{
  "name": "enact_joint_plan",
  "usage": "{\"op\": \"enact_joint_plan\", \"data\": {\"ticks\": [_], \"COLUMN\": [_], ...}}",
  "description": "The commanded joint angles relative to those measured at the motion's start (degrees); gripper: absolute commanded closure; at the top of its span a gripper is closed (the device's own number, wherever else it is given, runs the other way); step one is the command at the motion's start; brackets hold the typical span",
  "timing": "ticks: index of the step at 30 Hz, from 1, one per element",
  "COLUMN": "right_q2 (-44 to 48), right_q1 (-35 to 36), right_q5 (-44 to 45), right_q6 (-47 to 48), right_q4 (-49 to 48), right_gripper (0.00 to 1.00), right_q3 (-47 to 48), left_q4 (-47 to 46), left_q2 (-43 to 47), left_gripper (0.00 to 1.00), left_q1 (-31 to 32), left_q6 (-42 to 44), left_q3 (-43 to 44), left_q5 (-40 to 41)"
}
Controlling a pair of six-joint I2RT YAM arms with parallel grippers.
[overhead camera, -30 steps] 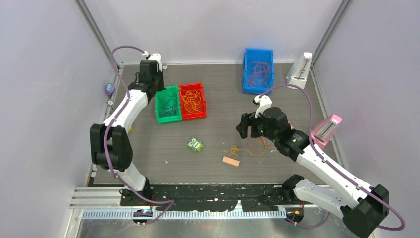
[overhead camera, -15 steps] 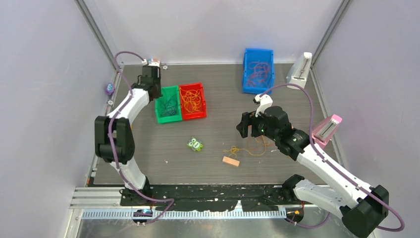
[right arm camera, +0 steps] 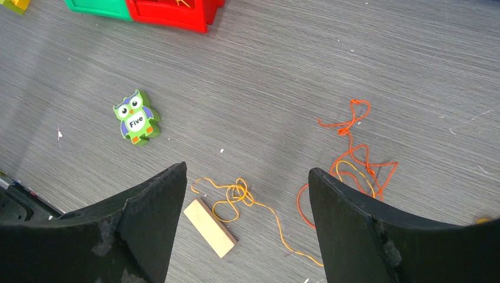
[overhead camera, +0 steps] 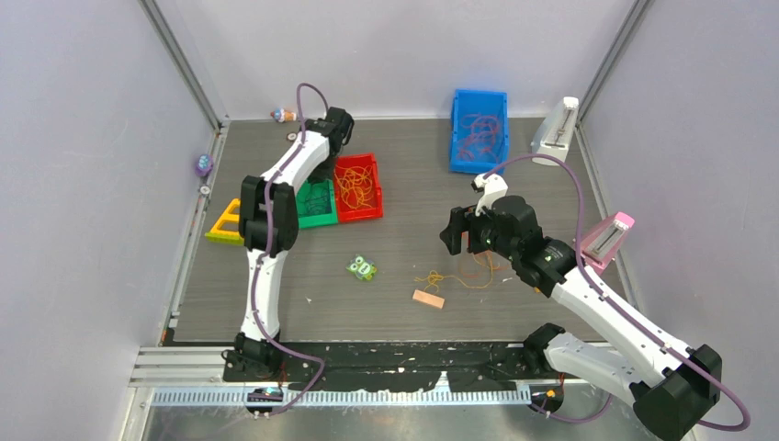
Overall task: Untangle the cables
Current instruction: Place the cable in the bin.
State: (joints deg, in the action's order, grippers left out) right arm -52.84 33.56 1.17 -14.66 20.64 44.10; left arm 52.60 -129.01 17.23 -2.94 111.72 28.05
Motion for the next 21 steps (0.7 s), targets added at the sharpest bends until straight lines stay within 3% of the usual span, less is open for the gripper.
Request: {"op": "enact_joint_plan", "data": {"ticks": [1, 3, 6, 12, 16, 21], "right_q2": [2.3, 3.0, 3.8, 5.0, 5.2, 4.3], "right_q1": [-0.5, -0.8, -1.3, -1.7, -2.0, -2.1], "right_q5": [-0.3, -0.3, -0.3, -0.3, -0.3, -2.9], "right_q6": [1.1, 1.1, 1.1, 1.2, 0.9, 0.8], "right_q4": [0.0, 0.1, 0.5, 0.9, 0.9, 1.0], "right_gripper": [0.20, 0.19, 0.20, 0.20, 0.20, 0.19], "right_q3": [2.7, 2.5, 2.3, 1.4, 1.2, 1.2], "left_q4": [19.4, 21.8, 20.8, 17.8, 11.8, 7.8], "left_q2": [-7.7, -9.0, -7.7, -2.3, 4.9, 11.3], "left_gripper": [1.00, 1.00, 0.98, 0.73, 0.66, 0.48], "left_q1": [-0.8, -0.8, -1.1, -3.2, -3.6, -3.6], "left_q6": [0.6, 0.1, -0.8, -3.2, -3.8, -3.5], "left_q3": [16.4, 19.3, 16.8, 11.6, 5.2, 2.0], "left_q5": [-6.8, -8.8, -9.6, -12.3, -12.7, -12.1]}}
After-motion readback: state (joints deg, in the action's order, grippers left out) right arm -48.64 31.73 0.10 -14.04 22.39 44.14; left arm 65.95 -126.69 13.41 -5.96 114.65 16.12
